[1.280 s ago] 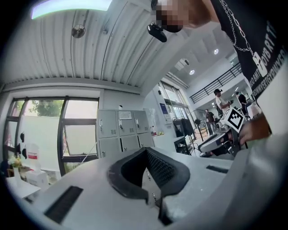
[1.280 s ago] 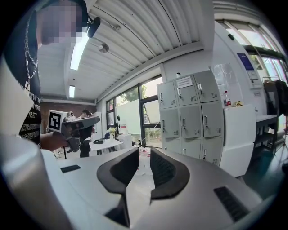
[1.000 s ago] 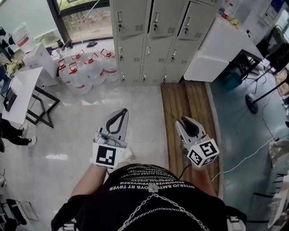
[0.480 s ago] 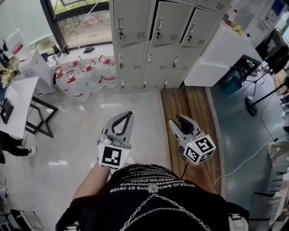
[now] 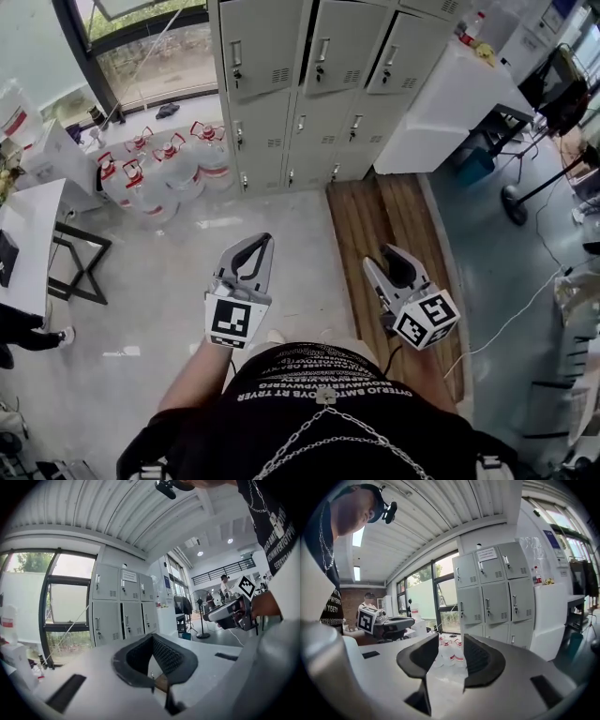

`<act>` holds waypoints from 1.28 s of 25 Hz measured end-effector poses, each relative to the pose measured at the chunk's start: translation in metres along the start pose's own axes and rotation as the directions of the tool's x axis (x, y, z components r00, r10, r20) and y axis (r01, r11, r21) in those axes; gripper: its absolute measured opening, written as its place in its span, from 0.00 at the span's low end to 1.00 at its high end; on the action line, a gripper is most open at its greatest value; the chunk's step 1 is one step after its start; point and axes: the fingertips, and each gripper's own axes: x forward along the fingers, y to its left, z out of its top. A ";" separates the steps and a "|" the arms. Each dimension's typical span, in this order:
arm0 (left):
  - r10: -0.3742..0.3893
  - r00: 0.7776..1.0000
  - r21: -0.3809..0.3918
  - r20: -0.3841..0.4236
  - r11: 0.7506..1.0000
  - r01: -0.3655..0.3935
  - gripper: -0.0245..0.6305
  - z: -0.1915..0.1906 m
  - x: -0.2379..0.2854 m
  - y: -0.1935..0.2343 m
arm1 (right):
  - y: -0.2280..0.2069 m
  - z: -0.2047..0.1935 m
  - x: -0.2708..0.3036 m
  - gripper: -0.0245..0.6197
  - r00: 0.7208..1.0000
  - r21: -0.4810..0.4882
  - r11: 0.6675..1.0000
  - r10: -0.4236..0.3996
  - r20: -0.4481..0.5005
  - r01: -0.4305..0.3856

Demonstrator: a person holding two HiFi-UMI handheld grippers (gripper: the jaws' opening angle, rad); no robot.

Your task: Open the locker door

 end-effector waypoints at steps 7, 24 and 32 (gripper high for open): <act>-0.072 0.997 -0.016 0.022 0.997 0.072 0.04 0.006 0.040 -0.018 | -0.041 -0.016 -0.010 0.28 0.998 0.059 0.997 -0.055 -0.002 0.055; 0.004 0.998 0.009 -0.063 1.000 -0.003 0.04 0.001 0.179 0.004 | -0.168 0.019 0.093 0.29 0.996 0.078 0.993 0.083 0.021 -0.084; 0.062 0.996 0.033 -0.056 0.998 -0.061 0.04 0.025 0.243 0.007 | -0.229 0.039 0.118 0.29 0.987 0.077 0.985 0.155 0.030 -0.157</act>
